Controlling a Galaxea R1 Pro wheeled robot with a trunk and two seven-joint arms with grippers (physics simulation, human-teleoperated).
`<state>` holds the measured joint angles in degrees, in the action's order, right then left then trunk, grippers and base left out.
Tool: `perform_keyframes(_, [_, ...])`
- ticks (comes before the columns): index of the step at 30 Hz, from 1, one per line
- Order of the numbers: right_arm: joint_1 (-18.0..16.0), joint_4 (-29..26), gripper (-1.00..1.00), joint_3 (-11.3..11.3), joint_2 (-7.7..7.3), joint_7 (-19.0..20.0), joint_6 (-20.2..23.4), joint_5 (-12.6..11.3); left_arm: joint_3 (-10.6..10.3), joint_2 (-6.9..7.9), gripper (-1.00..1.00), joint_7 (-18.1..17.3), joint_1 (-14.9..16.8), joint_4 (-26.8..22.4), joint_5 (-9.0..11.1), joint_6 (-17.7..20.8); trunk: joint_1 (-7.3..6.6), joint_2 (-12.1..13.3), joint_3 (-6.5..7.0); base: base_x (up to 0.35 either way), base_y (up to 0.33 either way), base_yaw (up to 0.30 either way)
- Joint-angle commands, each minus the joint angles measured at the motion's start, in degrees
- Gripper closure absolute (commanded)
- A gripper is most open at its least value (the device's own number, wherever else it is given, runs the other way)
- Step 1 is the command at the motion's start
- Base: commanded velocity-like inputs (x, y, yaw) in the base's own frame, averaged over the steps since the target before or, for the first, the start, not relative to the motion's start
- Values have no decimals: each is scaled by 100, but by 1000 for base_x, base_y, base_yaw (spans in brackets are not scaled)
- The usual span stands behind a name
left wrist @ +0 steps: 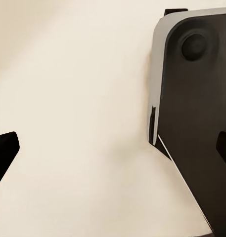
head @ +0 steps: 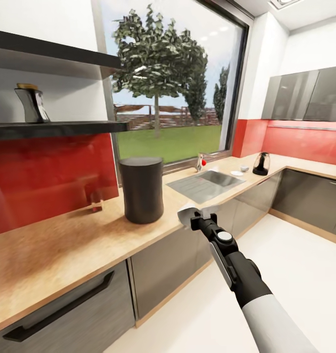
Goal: Set up a coffee station on the kitchen countertop: keep the coffee maker on the countertop, move the bottle of coffee from the kitchen shelf to the counter next to the coffee maker, place a paper coffee filter on top of the coffee maker, put the saucer next to the coffee maker with the coffee cup on the saucer, and place the electric kettle next to the coffee maker.
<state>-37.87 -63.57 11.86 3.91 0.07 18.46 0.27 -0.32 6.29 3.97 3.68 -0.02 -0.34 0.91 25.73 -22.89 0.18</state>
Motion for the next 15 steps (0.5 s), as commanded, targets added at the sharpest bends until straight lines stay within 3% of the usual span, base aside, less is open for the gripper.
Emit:
perform_keyframes(1, [-1,-6,100,1,2,2,28,-17,-4,-2,-100,15,1,-3,-9,6,5,-3,-2,291,-115,0])
perform_keyframes(11, [-3,-7,100,1,2,1,34,-13,12,-39,-100,16,6,-105,-5,-101,5,-3,-2,301,-116,0])
perform_keyframes(15, [-1,-6,100,1,1,2,35,-14,20,-99,-100,-9,9,-114,2,-512,5,-3,-2,314,-82,0])
